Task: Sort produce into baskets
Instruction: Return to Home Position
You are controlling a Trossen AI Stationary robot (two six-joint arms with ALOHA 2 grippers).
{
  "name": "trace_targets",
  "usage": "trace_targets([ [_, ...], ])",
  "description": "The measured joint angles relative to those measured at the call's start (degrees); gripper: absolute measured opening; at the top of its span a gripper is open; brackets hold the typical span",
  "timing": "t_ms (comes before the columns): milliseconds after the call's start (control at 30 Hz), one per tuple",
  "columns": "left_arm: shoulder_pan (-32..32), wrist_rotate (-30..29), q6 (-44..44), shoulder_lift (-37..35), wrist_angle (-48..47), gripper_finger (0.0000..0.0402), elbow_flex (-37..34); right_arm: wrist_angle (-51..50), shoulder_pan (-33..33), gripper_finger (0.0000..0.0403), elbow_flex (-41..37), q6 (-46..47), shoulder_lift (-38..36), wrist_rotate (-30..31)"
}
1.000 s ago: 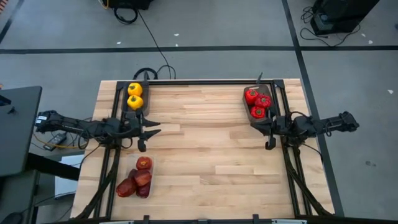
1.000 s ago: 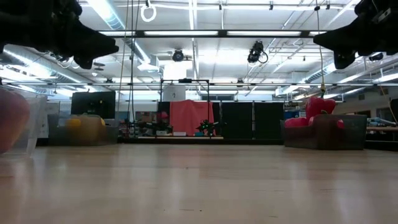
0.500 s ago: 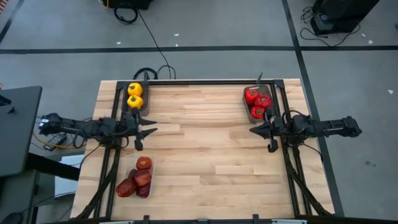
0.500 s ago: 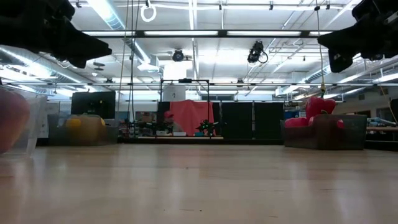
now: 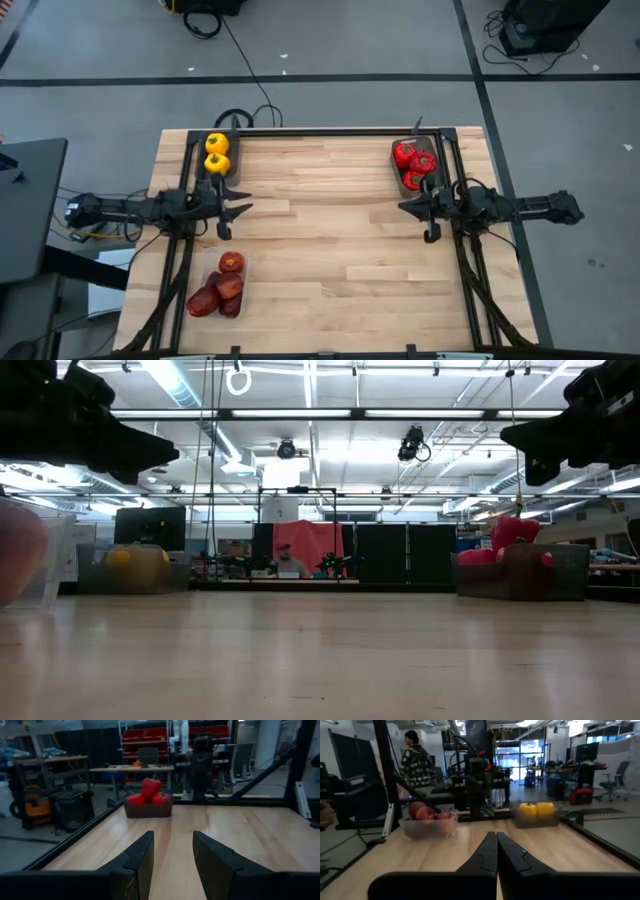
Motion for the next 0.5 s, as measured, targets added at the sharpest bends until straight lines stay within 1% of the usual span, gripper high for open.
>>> trace_targets([
  [200,3.6,3.3,-1.0,-0.1,-1.3,0.0140,0.0,-0.1,-1.4,0.0006,0.0,-1.8,0.0,0.0],
  [267,4.4,3.5,-1.4,-0.1,-3.2,0.0140,0.0,-1.1,-2.1,0.0006,0.0,-1.7,0.0,0.0],
  [367,5.3,3.5,-2.6,-0.3,-1.7,0.0140,-1.8,-1.4,-2.8,0.0006,0.0,0.5,0.0,-0.2],
  [433,5.6,4.0,-2.8,-0.4,-2.2,0.0140,-1.8,-2.4,-2.9,0.0006,0.0,0.5,0.0,-0.8],
  [500,5.6,4.1,-2.8,-0.5,-3.2,0.0140,-1.8,-3.9,-3.1,0.0007,0.0,0.5,0.0,0.0],
])
